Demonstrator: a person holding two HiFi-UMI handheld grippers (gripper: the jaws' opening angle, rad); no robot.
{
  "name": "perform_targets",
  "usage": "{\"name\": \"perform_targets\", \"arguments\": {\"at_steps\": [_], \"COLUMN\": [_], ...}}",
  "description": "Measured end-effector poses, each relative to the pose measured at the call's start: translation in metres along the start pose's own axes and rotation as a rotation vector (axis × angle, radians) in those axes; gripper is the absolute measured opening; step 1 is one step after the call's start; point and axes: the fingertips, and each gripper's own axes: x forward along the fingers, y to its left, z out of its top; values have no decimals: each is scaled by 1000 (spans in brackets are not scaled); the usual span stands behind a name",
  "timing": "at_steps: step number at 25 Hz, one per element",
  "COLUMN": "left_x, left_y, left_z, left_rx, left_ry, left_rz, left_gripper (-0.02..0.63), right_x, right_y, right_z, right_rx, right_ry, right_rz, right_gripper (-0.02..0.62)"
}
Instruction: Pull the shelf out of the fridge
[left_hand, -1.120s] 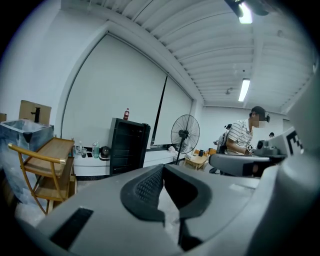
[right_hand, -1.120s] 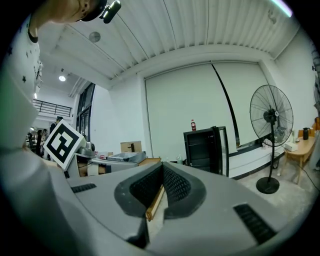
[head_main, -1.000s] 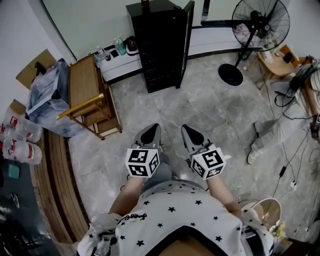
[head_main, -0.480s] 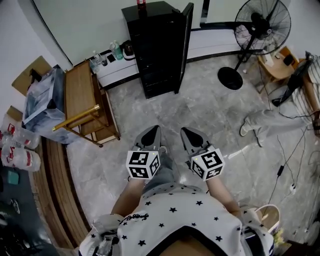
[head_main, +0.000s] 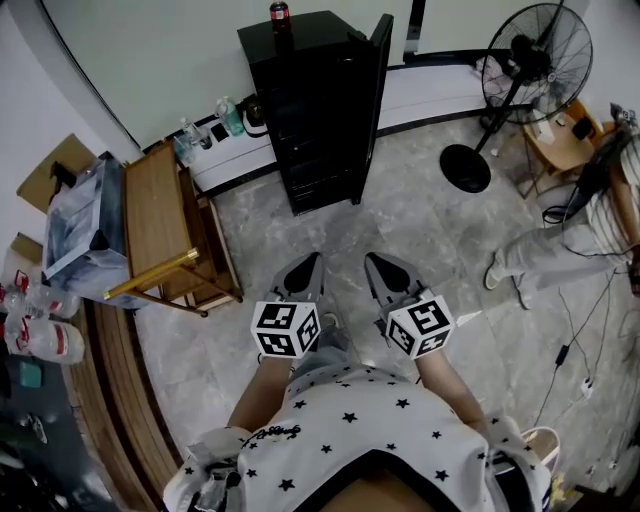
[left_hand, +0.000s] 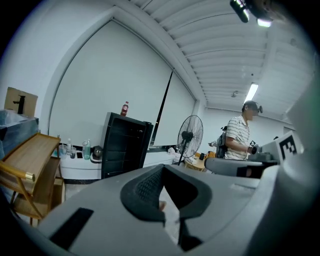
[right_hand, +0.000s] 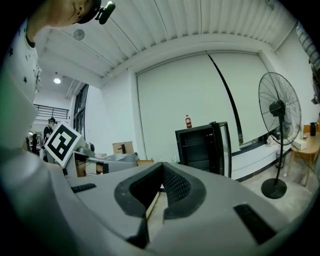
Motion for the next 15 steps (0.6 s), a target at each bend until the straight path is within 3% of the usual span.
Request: {"name": "perform_targets", "arguments": {"at_steps": [15], "left_x": [108], "left_y": [97], "left_z": [63], "left_rx": [40], "left_ry": [-7], "left_rz": [15], "left_gripper": [12], "right_x": [146], "right_y": [-67], "right_z": [36], "right_rx": [36], "right_ry": [-6], "right_rz": [-18], "right_gripper": [-6]}}
